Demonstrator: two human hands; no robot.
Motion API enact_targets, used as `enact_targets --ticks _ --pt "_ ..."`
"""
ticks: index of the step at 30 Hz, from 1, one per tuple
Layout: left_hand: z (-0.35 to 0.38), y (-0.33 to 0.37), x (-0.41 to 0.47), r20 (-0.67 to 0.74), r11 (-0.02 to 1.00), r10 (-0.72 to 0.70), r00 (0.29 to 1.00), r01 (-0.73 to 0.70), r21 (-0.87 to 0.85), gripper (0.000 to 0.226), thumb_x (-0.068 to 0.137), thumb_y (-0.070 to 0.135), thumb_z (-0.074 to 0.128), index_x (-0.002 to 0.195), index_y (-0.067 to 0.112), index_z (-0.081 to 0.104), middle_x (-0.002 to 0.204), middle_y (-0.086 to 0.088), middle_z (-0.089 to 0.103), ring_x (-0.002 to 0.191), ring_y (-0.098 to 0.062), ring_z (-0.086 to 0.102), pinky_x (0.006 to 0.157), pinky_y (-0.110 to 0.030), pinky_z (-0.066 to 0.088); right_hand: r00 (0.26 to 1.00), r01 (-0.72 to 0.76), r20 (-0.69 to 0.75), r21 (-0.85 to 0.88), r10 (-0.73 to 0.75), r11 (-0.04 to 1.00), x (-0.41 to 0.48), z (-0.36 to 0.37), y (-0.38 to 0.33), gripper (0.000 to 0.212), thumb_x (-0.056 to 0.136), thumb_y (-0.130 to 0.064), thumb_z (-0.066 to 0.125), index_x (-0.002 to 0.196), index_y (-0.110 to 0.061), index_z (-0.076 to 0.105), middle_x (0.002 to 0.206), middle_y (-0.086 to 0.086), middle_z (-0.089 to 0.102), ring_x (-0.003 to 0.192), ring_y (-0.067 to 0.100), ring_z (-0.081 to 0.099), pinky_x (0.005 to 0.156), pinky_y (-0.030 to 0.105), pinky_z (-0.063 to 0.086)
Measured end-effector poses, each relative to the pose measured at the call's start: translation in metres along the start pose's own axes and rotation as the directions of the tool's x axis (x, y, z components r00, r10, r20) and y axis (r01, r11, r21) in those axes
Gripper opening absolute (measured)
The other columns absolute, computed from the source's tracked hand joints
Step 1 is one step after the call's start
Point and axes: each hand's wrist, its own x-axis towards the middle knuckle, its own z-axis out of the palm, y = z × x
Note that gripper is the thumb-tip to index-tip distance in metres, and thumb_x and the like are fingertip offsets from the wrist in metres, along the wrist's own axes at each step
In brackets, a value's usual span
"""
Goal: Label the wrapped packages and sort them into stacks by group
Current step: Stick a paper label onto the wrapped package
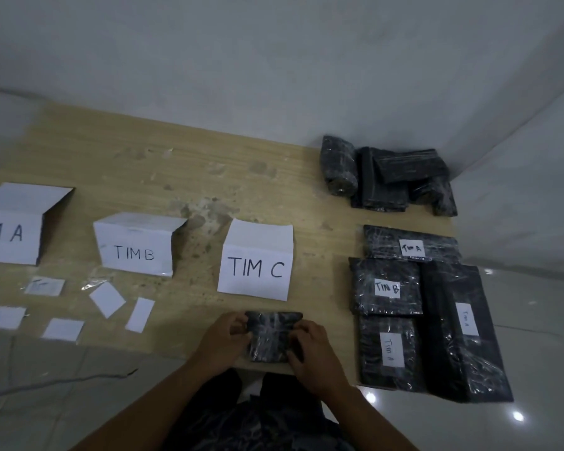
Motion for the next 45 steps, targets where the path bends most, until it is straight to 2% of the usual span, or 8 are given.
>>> enact_targets --ticks 9,16,22,27,33,38,41,45 --pt "-0.057 -0.027 -0.006 -0.104 0.999 0.043 0.994 -0.041 0.022 0.013 0.088 0.019 0.063 0.101 0.023 0.061 0.099 0.011 0.061 0.091 -0.007 0.059 0.063 -0.013 0.043 0.991 0.064 -0.120 -0.021 -0.066 0.998 0.023 0.023 -0.062 0.024 0.087 -0.023 0.054 0.109 -0.013 0.060 0.114 0.004 0.054 0.106 0.020 0.050 0.089 0.029 0.045" --pt "-0.135 -0.067 -0.019 -0.304 0.994 0.071 0.950 -0.093 -0.057 0.011 0.090 0.011 0.061 0.099 0.018 0.061 0.099 0.002 0.063 0.089 -0.016 0.061 0.074 -0.021 0.044 0.926 0.343 0.213 -0.136 -0.311 0.929 0.082 0.088 -0.149 0.044 0.088 -0.029 0.034 0.119 -0.010 0.058 0.136 0.011 0.050 0.129 0.029 0.043 0.101 0.046 0.043" --pt "-0.185 -0.098 -0.037 -0.388 0.994 0.025 0.921 -0.065 -0.088 0.006 0.092 0.015 0.059 0.098 0.016 0.060 0.093 0.005 0.062 0.088 -0.013 0.060 0.074 -0.020 0.044 0.846 0.479 0.368 -0.205 -0.386 0.853 0.101 0.123 -0.211 0.062 0.088 -0.026 0.058 0.144 -0.011 0.034 0.158 0.014 0.017 0.147 0.029 0.013 0.114 0.045 0.021" --pt "-0.203 -0.116 -0.049 -0.416 0.994 0.007 0.909 -0.053 -0.098 0.010 0.091 0.012 0.059 0.101 0.013 0.060 0.099 0.000 0.063 0.094 -0.015 0.061 0.074 -0.009 0.043 0.852 0.492 0.404 -0.402 -0.333 0.772 0.108 0.146 -0.224 0.078 0.048 -0.037 0.084 0.118 -0.013 0.058 0.124 0.011 0.061 0.112 0.030 0.061 0.081 0.041 0.054" --pt "-0.205 -0.125 -0.047 -0.404 0.992 0.007 0.915 -0.056 -0.109 0.010 0.093 0.015 0.058 0.102 0.013 0.059 0.100 0.001 0.063 0.094 -0.012 0.060 0.067 -0.002 0.040 0.848 0.530 0.269 -0.472 -0.458 0.705 0.103 0.149 -0.223 0.030 0.070 -0.021 0.047 0.093 -0.021 0.065 0.090 0.001 0.064 0.079 0.022 0.063 0.062 0.031 0.048" --pt "-0.201 -0.126 -0.039 -0.363 0.991 -0.001 0.932 -0.049 -0.127 0.014 0.092 0.013 0.057 0.105 0.010 0.060 0.101 -0.001 0.063 0.095 -0.017 0.061 0.075 -0.017 0.044 0.875 0.485 0.172 -0.309 -0.453 0.818 0.096 0.134 -0.217 0.025 0.082 -0.029 0.050 0.102 -0.022 0.062 0.091 -0.003 0.069 0.081 0.017 0.065 0.066 0.028 0.051" --pt "-0.195 -0.121 -0.034 -0.338 0.991 0.015 0.941 -0.058 -0.119 0.012 0.091 0.011 0.058 0.103 0.011 0.061 0.097 0.002 0.061 0.094 -0.018 0.061 0.080 -0.024 0.046 0.976 0.218 0.004 0.003 -0.218 0.976 0.091 0.114 -0.215 0.018 0.093 -0.028 0.050 0.107 -0.021 0.059 0.095 -0.003 0.066 0.083 0.016 0.061 0.073 0.032 0.049" --pt "-0.179 -0.100 -0.022 -0.276 0.991 0.047 0.960 -0.079 -0.105 0.009 0.091 0.013 0.058 0.099 0.016 0.061 0.097 0.002 0.062 0.094 -0.019 0.062 0.077 -0.023 0.046 0.957 -0.043 -0.241 0.425 0.159 0.904 0.086 0.082 -0.196 0.021 0.088 -0.018 0.066 0.107 -0.021 0.056 0.095 -0.005 0.067 0.086 0.008 0.065 0.072 0.026 0.054"
